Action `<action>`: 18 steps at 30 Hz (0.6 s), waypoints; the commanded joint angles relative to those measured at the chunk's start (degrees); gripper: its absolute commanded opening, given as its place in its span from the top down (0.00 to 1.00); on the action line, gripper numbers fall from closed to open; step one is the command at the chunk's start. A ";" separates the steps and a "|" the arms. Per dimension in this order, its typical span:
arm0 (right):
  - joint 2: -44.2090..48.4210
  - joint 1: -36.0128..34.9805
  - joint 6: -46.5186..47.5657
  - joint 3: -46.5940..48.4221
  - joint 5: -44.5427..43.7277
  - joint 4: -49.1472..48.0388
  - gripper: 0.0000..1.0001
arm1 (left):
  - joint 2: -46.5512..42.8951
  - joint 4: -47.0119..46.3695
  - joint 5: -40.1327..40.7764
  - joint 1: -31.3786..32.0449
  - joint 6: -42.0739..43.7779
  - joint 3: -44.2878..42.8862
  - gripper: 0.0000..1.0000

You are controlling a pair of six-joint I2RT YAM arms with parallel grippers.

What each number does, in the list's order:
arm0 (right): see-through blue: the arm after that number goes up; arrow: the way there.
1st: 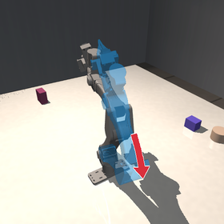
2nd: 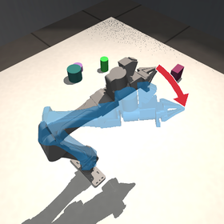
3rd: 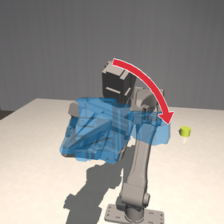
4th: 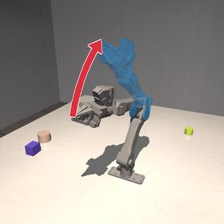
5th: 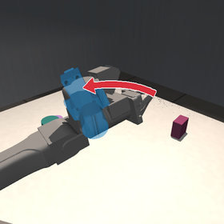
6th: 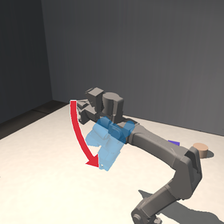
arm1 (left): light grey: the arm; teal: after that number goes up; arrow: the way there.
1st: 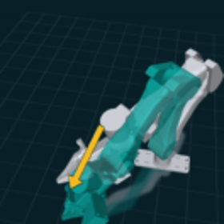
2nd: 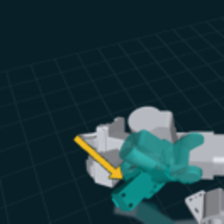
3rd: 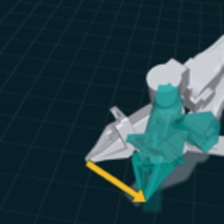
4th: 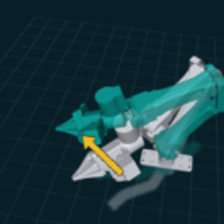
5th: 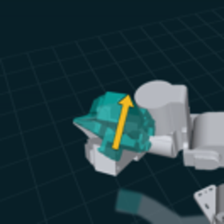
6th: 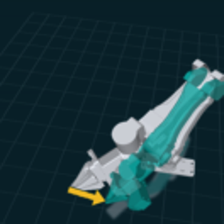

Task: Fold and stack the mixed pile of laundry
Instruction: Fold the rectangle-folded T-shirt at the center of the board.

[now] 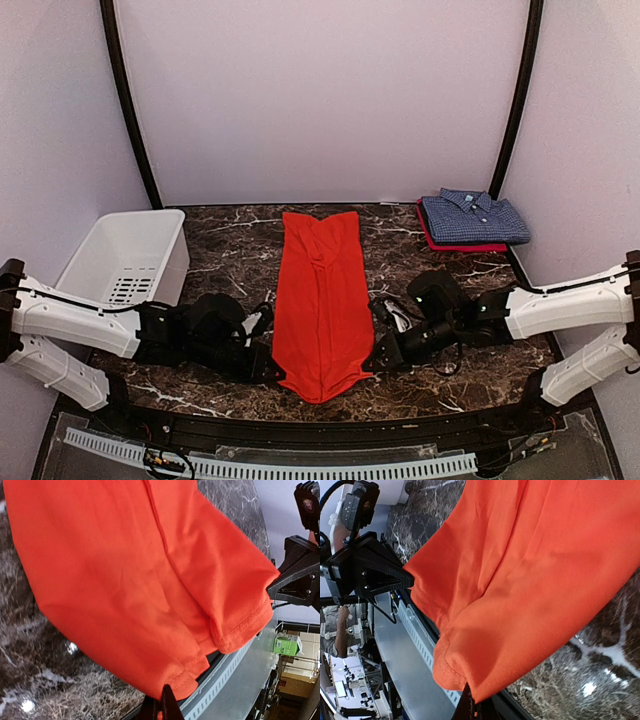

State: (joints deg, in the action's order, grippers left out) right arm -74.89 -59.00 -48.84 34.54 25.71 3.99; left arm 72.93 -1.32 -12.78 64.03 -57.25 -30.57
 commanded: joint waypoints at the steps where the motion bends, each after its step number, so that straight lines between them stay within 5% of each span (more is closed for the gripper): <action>1: -1.85 5.15 6.42 3.52 -2.32 2.65 1.00 | 1.30 2.05 1.58 -4.00 5.21 -5.21 1.00; 18: -22.33 21.74 24.55 26.66 -0.32 2.79 1.00 | 19.57 -3.96 1.94 -21.53 20.35 -23.61 1.00</action>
State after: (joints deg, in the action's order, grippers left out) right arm -91.70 -40.10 -29.93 55.42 24.73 7.73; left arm 88.62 -3.40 -11.86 45.52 -42.52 -47.64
